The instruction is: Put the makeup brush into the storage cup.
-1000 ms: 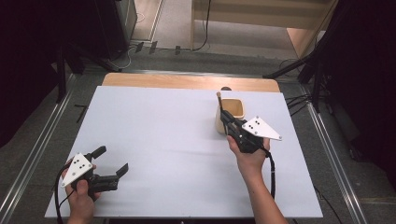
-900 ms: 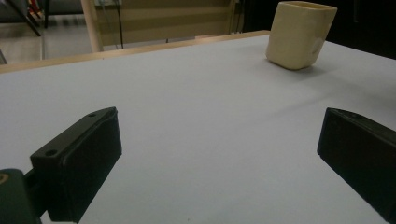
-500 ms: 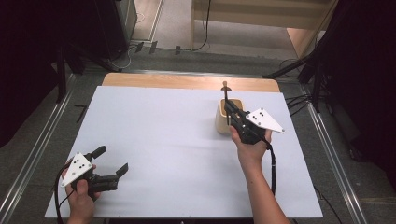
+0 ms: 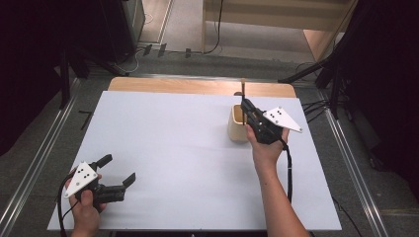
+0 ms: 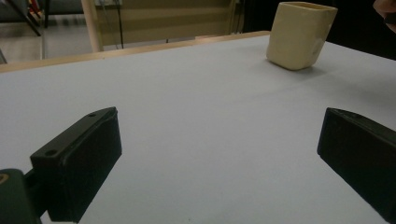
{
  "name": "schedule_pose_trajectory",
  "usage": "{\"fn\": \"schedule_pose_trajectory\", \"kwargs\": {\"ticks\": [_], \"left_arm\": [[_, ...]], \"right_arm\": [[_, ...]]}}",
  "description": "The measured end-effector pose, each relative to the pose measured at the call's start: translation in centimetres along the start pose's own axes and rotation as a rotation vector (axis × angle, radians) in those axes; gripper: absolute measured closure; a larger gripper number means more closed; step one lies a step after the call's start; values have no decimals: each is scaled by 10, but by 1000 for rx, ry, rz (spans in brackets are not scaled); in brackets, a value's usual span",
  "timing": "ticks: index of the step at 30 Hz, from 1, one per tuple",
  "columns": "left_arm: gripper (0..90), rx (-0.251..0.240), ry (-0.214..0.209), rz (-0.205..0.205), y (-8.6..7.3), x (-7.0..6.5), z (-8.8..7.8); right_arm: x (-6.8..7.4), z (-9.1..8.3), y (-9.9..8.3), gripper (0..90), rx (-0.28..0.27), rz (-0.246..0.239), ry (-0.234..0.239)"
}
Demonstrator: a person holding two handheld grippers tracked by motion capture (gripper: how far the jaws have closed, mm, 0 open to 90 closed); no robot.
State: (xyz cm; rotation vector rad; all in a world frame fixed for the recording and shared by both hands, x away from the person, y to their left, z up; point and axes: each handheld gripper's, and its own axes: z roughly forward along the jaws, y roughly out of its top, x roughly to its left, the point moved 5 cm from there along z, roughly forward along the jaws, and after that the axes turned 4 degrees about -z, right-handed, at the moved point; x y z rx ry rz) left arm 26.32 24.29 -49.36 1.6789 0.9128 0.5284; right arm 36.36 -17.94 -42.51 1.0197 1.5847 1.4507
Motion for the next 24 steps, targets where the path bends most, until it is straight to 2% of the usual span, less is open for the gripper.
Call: {"fn": "schedule_pose_trajectory", "kwargs": {"ticks": [11, 24], "left_arm": [[4, 2, -1, -3, 0, 0, 0], [4, 3, -1, -6, -1, 0, 0]], "right_arm": [[-8, 10, 3, 845, 0, -3, -12], [-21, 21, -10, 844, 34, 26, -34]]}}
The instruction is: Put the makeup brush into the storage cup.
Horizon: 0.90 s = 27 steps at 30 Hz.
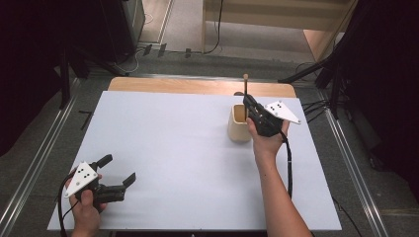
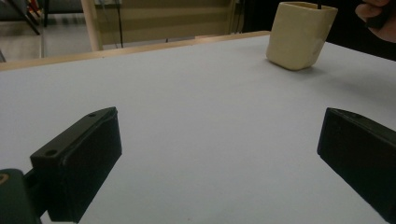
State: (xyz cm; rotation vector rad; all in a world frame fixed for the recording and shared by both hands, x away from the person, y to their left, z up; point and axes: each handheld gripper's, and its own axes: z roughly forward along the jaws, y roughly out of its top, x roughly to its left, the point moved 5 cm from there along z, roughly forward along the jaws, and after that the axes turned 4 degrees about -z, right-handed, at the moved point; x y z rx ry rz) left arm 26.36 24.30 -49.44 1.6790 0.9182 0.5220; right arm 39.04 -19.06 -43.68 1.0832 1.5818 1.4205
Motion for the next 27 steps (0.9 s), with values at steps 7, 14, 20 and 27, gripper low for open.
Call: {"fn": "schedule_pose_trajectory", "kwargs": {"ticks": [7, 14, 20, 27], "left_arm": [[4, -2, 1, -2, 0, 1, 0], [4, -3, 1, -3, 0, 1, 0], [4, 0, 0, -1, 0, 0, 0], [4, 1, -1, -4, -1, 0, 1]], "right_arm": [[-1, 4, -7, 844, 20, 10, -3], [-4, 7, -16, 844, 40, 16, -10], [-5, 9, -26, 844, 57, 33, -16], [-9, 9, -38, 844, 84, 52, -20]]}}
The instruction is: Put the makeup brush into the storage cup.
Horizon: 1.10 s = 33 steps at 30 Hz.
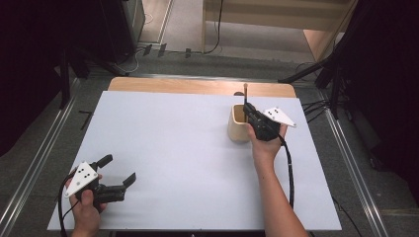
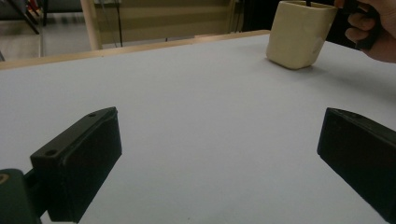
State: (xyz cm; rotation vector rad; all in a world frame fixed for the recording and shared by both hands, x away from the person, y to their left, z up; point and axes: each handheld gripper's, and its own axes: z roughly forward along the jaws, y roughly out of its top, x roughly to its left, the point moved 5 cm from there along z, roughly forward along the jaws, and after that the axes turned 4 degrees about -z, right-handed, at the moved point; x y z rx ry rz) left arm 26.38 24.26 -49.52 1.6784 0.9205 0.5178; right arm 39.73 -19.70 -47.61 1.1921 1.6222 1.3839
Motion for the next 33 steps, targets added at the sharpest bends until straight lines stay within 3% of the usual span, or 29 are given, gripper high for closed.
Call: {"fn": "schedule_pose_trajectory", "kwargs": {"ticks": [18, 29, 33], "left_arm": [[4, -1, -2, 8, 0, -1, 0], [4, 0, -1, 7, 0, -1, 0], [5, -1, -2, 7, 0, -1, 0]], "right_arm": [[1, -6, -9, 843, 29, 4, -13], [5, -9, -8, 833, 24, -15, 29], [8, -13, -4, 569, 11, -15, 53]]}}
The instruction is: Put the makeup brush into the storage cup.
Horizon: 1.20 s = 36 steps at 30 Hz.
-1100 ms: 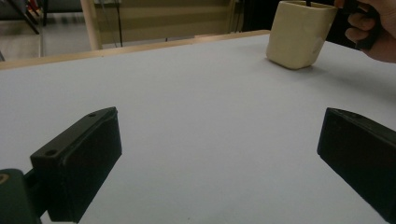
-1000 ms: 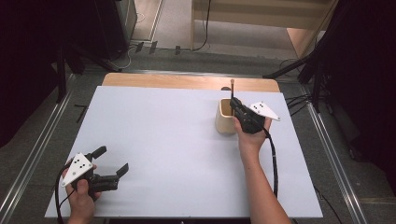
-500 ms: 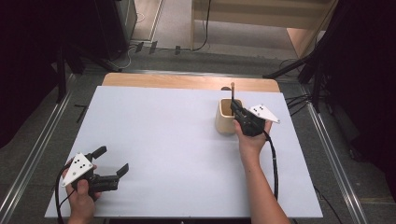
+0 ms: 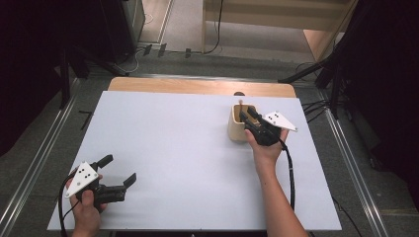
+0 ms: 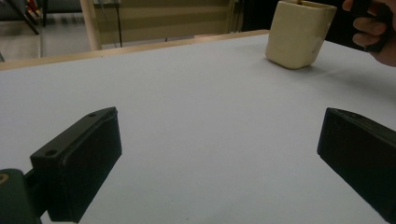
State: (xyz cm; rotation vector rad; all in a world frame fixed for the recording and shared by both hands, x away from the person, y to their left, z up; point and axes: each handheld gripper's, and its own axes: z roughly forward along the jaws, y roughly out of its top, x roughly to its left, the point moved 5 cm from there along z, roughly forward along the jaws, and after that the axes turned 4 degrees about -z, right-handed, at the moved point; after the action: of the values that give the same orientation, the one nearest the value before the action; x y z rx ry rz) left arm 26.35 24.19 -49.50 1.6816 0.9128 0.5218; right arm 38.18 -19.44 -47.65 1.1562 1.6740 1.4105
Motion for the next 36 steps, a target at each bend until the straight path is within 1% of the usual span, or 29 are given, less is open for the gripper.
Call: {"fn": "schedule_pose_trajectory", "kwargs": {"ticks": [2, 5, 6, 7, 8, 10, 14, 22, 24, 27, 34, 36], "left_arm": [[4, 0, 0, -1, 0, 0, 0], [4, -1, 1, 0, 0, 0, 0], [5, 0, 1, -1, 0, 0, -1], [4, 0, 2, -1, 0, 1, -1], [4, 1, 3, -1, 0, 1, -1], [4, 1, 3, -4, 0, 2, -1], [4, 1, 4, -2, 0, 1, -1], [4, -2, 3, -3, 0, 1, -1], [4, -3, 3, -3, 0, 1, -1], [4, -3, 0, -2, 0, 0, -1], [4, -2, -1, 0, 0, 1, -1], [4, -4, -1, -5, 0, 2, -1]], "right_arm": [[1, -3, 2, 440, -5, -2, -2], [2, -6, 4, 193, -3, 12, -7], [3, -8, 5, 140, -5, 18, 4], [4, -10, 6, 92, -5, 10, 11], [5, -12, 7, 56, -7, 2, 7], [5, -17, 7, 0, -8, 6, 12], [-1, -28, 3, 0, -10, 33, 10], [-7, -48, -10, 0, 14, 5, -9], [-7, -53, -13, 0, 16, 9, -2], [-8, -59, -17, 0, 20, 1, -3], [-9, -74, -26, 0, 29, 4, 1], [-10, -79, -29, 0, 28, 5, 1]]}}
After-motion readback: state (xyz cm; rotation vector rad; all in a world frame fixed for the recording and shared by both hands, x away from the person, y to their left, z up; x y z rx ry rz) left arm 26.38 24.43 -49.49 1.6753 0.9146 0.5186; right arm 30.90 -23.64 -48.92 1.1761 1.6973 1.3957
